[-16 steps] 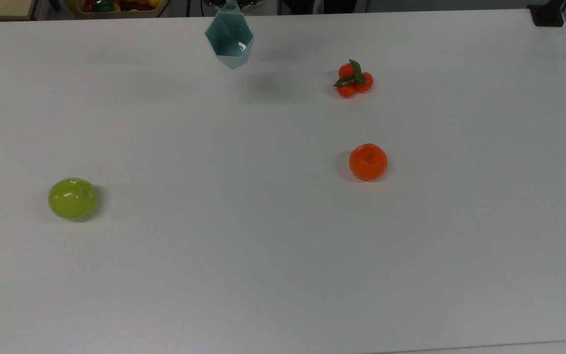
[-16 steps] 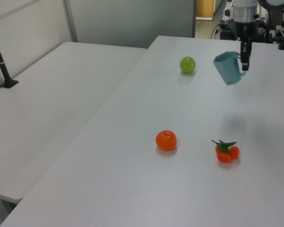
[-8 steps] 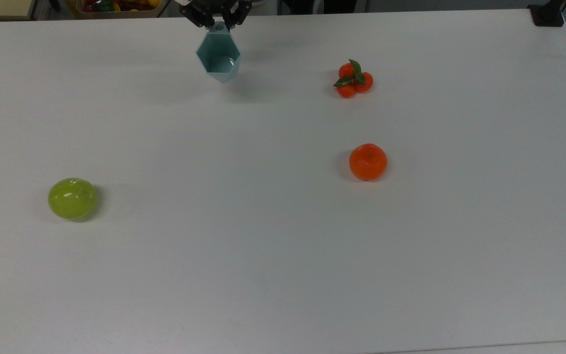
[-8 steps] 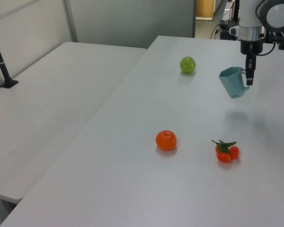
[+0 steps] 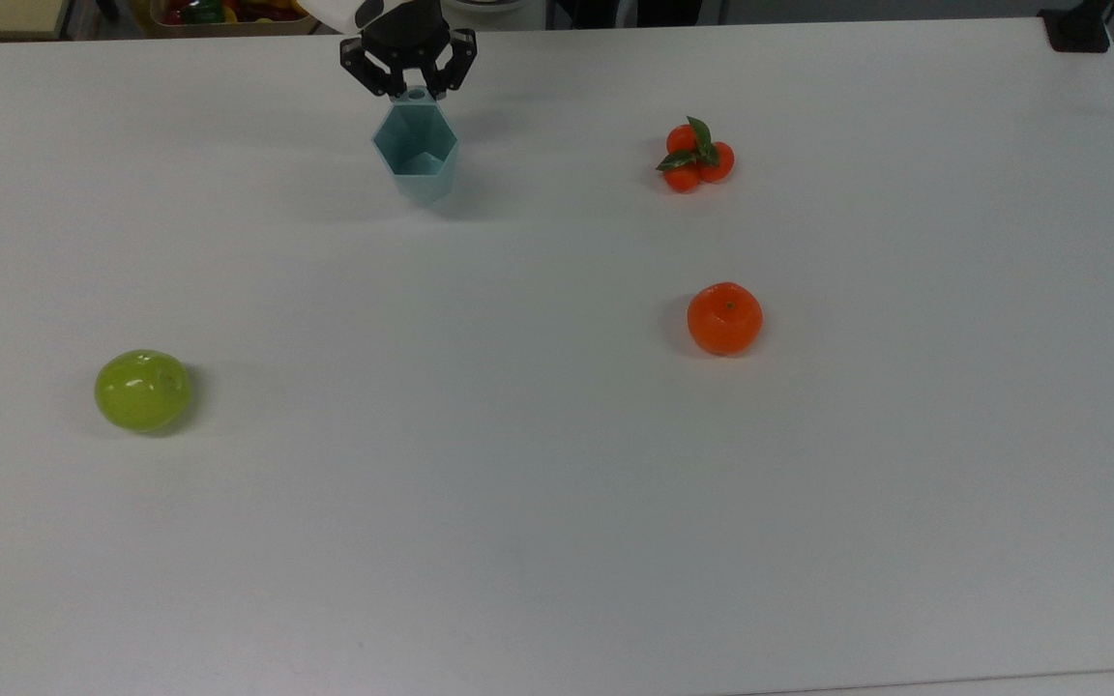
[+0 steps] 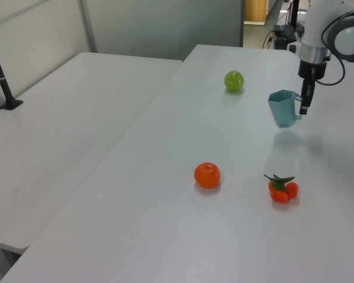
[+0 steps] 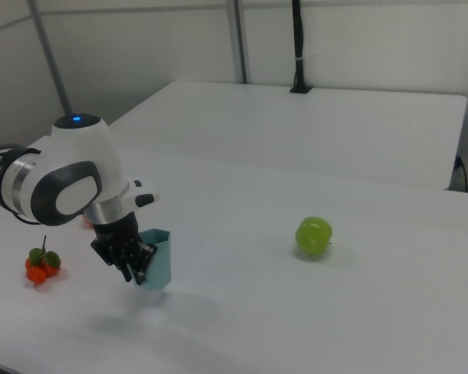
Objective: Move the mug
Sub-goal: 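Lower the mug onto the table beside the tangerines, then open the gripper and raise it off the mug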
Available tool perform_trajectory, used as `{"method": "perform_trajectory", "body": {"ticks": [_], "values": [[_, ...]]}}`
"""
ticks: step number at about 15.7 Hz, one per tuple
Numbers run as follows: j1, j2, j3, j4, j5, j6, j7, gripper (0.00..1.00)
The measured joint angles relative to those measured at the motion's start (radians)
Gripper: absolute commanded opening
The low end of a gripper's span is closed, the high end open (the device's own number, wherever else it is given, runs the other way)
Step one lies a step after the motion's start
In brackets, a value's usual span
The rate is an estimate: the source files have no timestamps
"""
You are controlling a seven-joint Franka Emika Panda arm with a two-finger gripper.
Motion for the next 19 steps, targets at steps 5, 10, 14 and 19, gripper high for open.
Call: {"method": "perform_trajectory", "body": {"ticks": [5, 10, 14, 19], "values": [[0.000, 0.051, 0.000, -0.028, 0.000, 0.101, -0.021, 0.00], [0.000, 0.066, 0.000, -0.028, 0.000, 0.111, -0.035, 0.21], [0.000, 0.068, 0.000, -0.029, 0.000, 0.110, -0.035, 0.32], [0.000, 0.085, 0.000, -0.031, 0.000, 0.108, -0.035, 0.80]]}}
